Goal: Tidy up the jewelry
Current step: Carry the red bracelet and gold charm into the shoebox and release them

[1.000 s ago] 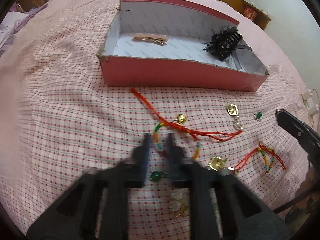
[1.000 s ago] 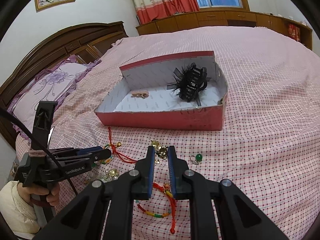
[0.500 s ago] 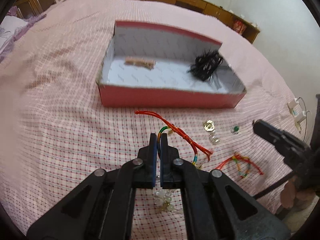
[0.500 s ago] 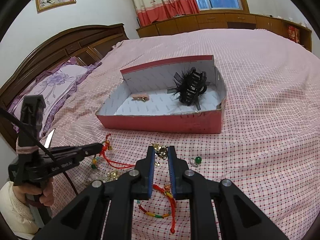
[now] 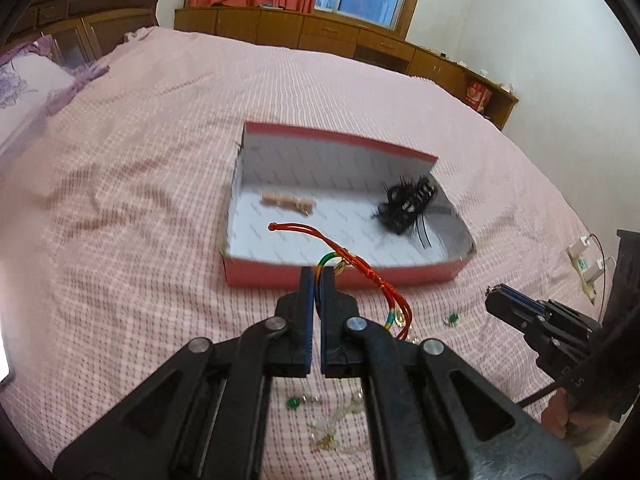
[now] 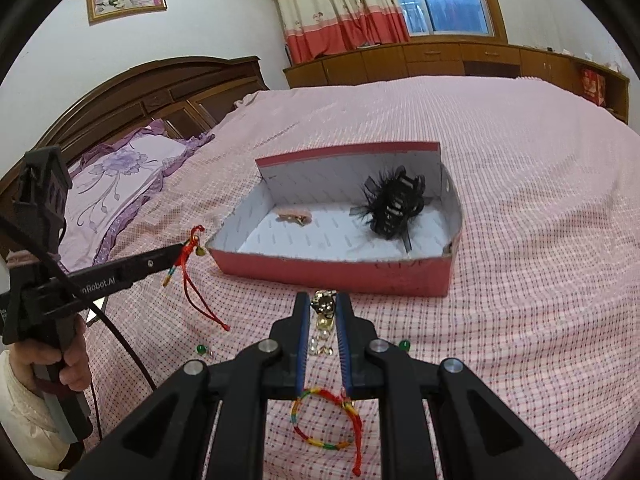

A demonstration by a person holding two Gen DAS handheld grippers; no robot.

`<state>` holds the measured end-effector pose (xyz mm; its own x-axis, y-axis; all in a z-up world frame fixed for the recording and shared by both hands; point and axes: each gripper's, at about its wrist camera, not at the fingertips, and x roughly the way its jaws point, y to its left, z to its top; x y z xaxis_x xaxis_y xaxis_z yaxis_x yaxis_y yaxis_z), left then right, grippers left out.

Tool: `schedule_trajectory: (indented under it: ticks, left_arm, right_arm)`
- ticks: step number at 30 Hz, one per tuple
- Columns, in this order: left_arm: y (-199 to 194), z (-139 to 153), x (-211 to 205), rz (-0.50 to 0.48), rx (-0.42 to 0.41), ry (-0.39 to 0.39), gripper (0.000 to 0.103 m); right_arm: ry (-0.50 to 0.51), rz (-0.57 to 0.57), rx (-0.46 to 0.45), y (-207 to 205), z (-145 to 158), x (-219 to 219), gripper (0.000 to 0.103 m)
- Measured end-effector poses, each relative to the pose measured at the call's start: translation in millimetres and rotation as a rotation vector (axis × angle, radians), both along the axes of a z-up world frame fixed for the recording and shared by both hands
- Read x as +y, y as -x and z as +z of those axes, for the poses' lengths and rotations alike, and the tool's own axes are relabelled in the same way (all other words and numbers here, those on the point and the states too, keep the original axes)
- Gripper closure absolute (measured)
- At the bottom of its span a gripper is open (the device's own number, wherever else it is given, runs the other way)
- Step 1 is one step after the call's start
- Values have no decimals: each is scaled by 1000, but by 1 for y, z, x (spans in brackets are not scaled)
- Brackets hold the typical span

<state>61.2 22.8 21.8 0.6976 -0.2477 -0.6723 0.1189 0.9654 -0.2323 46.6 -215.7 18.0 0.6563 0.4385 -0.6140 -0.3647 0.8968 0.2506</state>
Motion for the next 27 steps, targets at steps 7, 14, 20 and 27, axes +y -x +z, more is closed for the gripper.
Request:
schedule_trajectory:
  ticks: [7,14,20,27]
  left_arm:
    - [-25,-1,7,31,-5,19,103]
    - [-55,-2,5,63,-42,-13,103]
    - [-81,-15,-1,76,-36,-39,103]
    - [-104,-40,-5,72,16,-53,103]
  right_arm:
    - [11,-8,-36,-22,13,3,88]
    - [40,-40,-53,-51,14,3,88]
    - [58,-76,-38,-78,4,-4,88]
    - [84,-110,-2,-108,-16,-12,88]
